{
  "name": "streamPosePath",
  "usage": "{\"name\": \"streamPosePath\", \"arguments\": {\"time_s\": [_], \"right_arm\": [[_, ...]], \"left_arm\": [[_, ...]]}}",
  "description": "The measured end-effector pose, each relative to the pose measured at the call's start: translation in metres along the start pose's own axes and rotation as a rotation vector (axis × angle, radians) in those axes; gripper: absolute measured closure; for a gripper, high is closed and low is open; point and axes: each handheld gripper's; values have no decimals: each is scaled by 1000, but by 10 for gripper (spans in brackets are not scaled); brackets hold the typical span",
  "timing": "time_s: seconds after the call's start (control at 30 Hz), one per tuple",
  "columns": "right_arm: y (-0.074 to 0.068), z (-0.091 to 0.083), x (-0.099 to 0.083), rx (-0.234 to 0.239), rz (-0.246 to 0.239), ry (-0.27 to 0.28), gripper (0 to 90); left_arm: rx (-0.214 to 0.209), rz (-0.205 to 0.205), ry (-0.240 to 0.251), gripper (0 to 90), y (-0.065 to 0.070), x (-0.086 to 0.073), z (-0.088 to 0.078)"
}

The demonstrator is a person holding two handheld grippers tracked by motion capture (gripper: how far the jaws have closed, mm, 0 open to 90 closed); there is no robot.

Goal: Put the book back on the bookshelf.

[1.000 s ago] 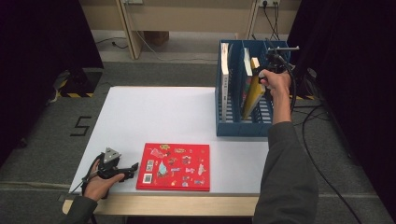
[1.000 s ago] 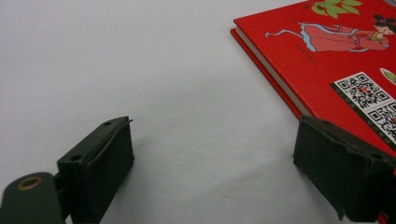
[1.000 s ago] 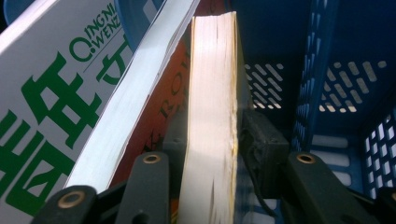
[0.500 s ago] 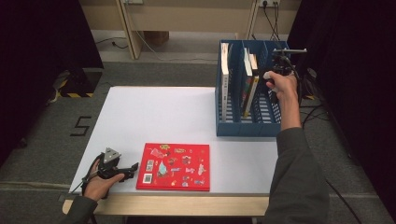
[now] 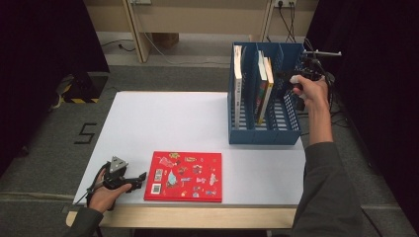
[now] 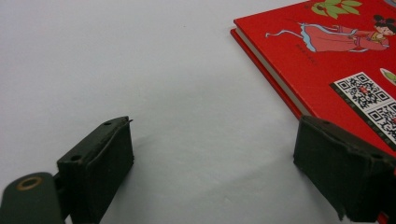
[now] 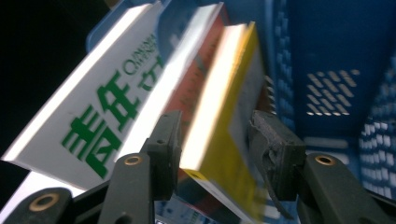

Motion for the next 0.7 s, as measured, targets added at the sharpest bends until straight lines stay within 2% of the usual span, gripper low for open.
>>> {"name": "streamPosePath", "arguments": {"time_s": [0.03, 0.3, 0.57, 0.7], "right_arm": [[3, 0, -2, -26, -18, -14, 548], [13, 13, -23, -42, -43, -66, 551], [-1, 29, -30, -24, -63, -83, 568], [2, 30, -31, -31, -65, -83, 553]], "left_arm": [[0, 0, 0, 108, 0, 0, 0], [0, 0, 0, 108, 0, 0, 0], [0, 0, 0, 108, 0, 0, 0], [-1, 0, 0, 108, 0, 0, 0]]}}
Point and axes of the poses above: each handheld gripper's, and its own axes: z roughly forward along the jaws, x roughly out of its top, y roughly to its right, and after that the axes turned 15 degrees about y, right-handed
